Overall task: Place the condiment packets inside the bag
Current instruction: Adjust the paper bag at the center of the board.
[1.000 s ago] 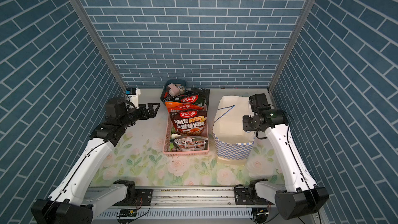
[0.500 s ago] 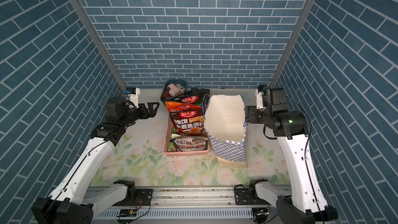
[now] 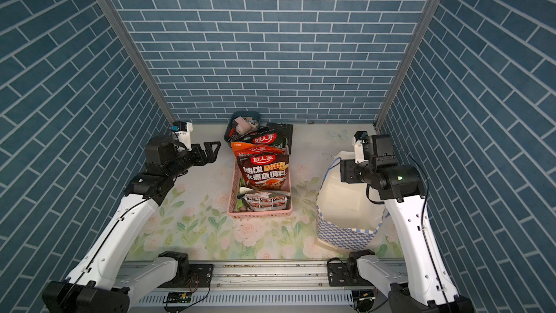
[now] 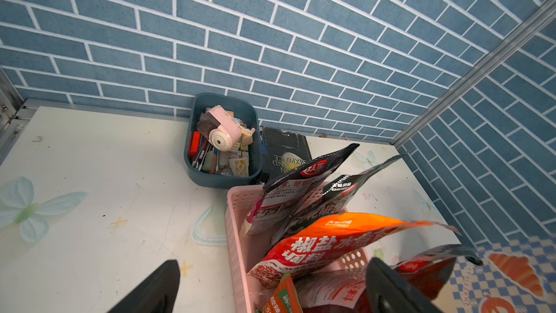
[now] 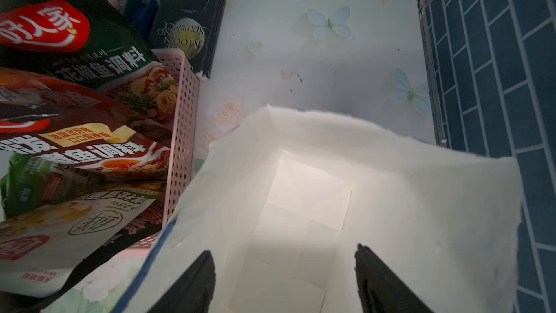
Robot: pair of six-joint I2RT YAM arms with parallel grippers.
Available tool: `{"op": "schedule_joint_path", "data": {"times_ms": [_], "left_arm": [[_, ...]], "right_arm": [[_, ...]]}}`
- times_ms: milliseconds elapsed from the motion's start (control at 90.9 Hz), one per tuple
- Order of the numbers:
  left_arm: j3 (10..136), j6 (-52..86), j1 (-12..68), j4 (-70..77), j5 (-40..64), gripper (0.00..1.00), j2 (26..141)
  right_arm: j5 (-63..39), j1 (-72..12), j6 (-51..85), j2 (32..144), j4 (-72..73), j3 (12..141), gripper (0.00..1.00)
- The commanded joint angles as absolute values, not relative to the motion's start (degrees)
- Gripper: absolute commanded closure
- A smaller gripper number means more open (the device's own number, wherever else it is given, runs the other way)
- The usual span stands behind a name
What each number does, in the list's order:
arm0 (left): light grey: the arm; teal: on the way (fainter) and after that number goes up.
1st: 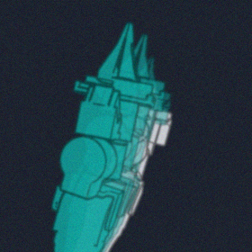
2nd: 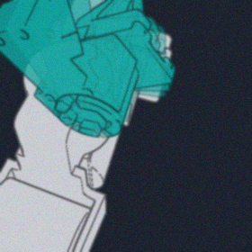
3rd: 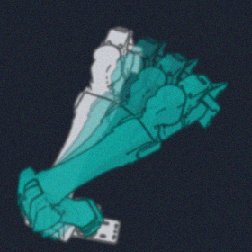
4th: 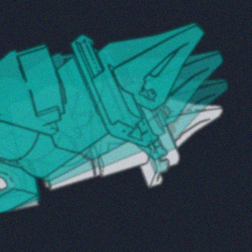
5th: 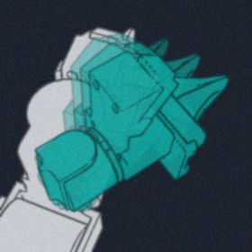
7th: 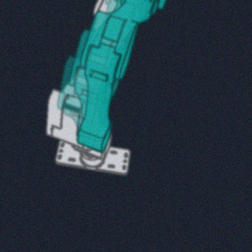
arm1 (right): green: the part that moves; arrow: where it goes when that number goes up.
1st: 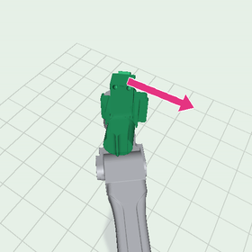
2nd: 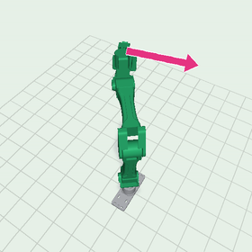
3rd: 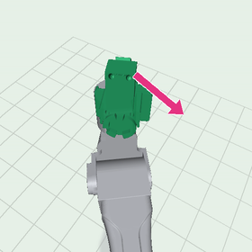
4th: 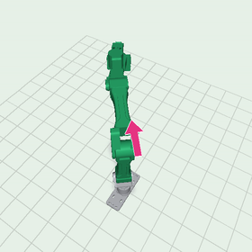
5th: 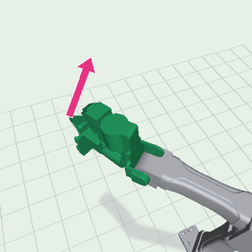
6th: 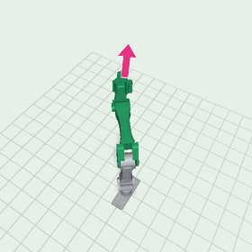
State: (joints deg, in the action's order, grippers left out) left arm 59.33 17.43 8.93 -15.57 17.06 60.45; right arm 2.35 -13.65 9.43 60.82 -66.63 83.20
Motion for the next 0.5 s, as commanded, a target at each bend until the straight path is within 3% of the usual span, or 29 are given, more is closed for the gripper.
{"op": "schedule_joint_path", "data": {"times_ms": [0, 363, 484], "left_arm": [[61.75, 15.59, 11.27, -14.95, 20.42, 0.00, 60.46], [71.71, 10.53, 29.19, -20.26, 14.42, 0.01, 66.52], [73.36, 10.33, 32.18, -19.71, 10.84, 0.01, 67.25]], "right_arm": [[5.34, -13.54, 12.63, 58.75, -63.97, 83.32, 0.26], [11.76, -13.54, 17.70, 58.20, -66.15, 87.76, 0.29], [9.01, -13.54, 17.84, 58.97, -65.97, 89.07, 0.31]]}}
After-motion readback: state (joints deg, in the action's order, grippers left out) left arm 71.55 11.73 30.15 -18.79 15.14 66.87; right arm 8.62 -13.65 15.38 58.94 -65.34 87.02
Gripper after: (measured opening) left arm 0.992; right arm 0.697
